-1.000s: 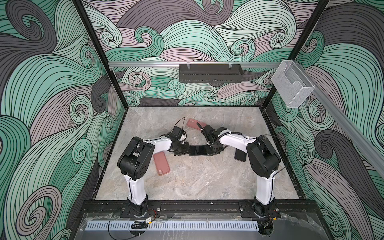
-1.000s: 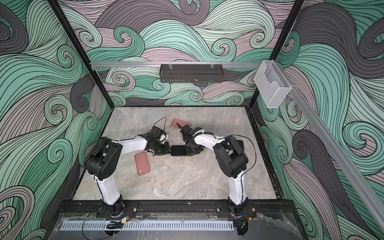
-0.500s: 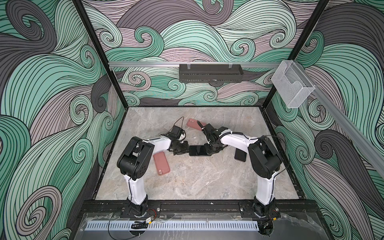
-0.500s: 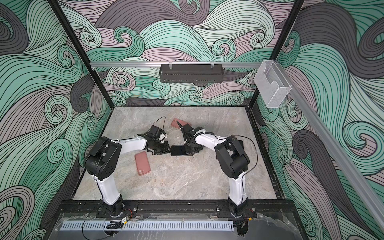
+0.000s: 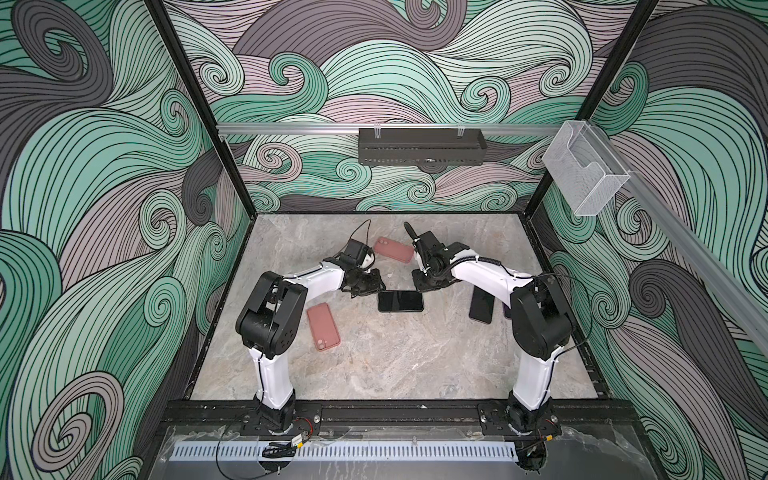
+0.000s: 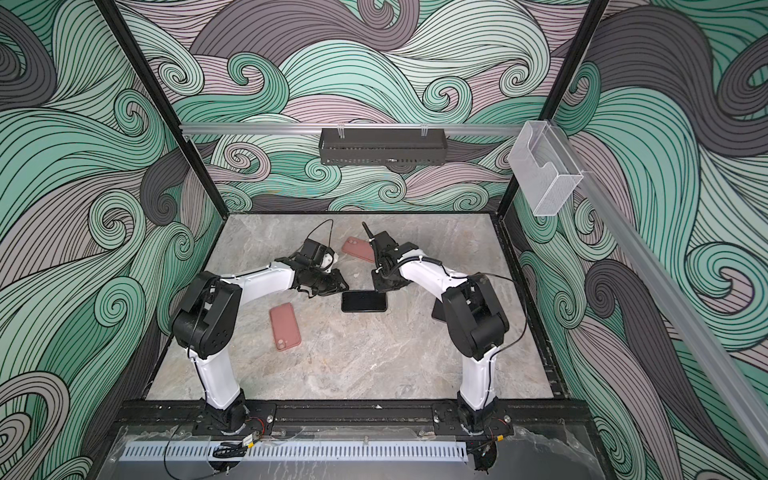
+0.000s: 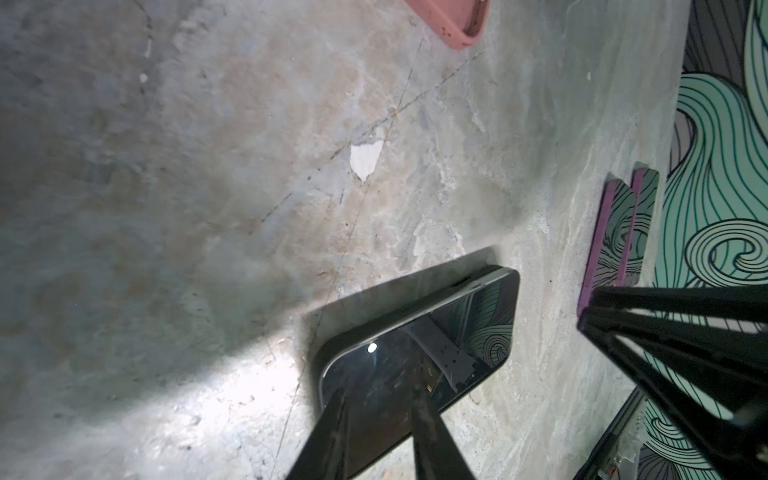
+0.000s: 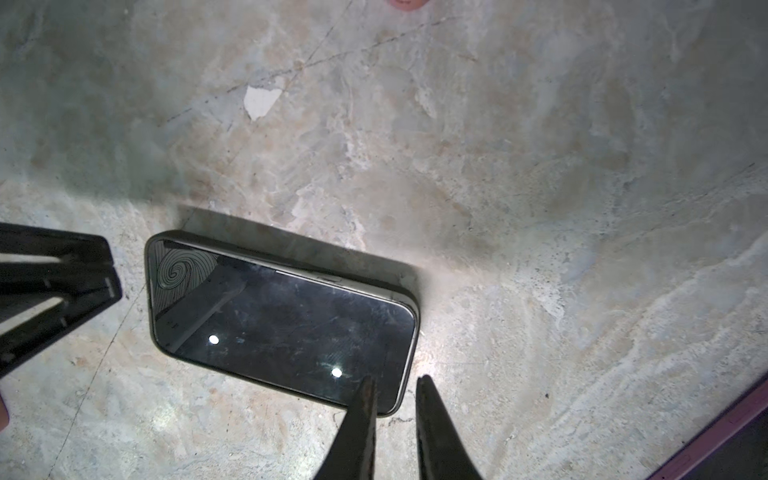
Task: Put the phone into the phone case
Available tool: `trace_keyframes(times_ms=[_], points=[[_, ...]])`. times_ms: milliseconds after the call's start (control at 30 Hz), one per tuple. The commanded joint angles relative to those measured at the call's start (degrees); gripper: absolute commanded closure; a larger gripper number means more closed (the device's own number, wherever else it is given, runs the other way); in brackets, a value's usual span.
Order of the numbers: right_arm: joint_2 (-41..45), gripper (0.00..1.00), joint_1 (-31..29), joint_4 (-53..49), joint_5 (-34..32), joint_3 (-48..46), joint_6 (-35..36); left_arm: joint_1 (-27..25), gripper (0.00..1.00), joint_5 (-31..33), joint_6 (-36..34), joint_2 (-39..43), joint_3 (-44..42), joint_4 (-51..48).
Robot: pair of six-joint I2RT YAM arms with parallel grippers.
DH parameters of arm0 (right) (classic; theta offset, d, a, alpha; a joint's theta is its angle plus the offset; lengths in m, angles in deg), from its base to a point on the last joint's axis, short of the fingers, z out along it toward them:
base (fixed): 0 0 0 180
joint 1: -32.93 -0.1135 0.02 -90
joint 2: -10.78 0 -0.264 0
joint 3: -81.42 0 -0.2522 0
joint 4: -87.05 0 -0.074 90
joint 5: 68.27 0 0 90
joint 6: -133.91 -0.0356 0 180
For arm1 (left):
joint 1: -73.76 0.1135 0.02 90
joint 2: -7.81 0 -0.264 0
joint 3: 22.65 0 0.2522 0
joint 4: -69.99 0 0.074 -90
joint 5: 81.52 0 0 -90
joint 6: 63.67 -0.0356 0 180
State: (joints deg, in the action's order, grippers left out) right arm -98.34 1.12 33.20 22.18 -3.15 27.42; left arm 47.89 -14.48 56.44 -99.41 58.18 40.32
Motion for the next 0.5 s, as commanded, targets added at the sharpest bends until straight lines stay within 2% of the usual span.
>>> trace_keyframes(times_ms=[0, 200, 367, 467], points=[[-1.8, 0.79, 0.5, 0.5, 0.3, 1.2, 1.0, 0.7, 0.68, 1.3, -1.6, -1.5, 1.3, -3.8], [-3.9, 0.79, 0.9, 1.0, 1.1, 1.6, 1.5, 0.6, 0.67, 1.3, -1.6, -2.5, 1.2, -4.2], [-5.0, 0.8, 1.1, 1.1, 0.6, 1.5, 1.4, 0.6, 0.72, 0.3, -1.8, -3.1, 1.3, -4.1], [-5.6, 0.8, 1.2, 1.2, 0.3, 1.5, 1.5, 0.6, 0.72, -0.1, -1.8, -3.6, 1.5, -4.1]])
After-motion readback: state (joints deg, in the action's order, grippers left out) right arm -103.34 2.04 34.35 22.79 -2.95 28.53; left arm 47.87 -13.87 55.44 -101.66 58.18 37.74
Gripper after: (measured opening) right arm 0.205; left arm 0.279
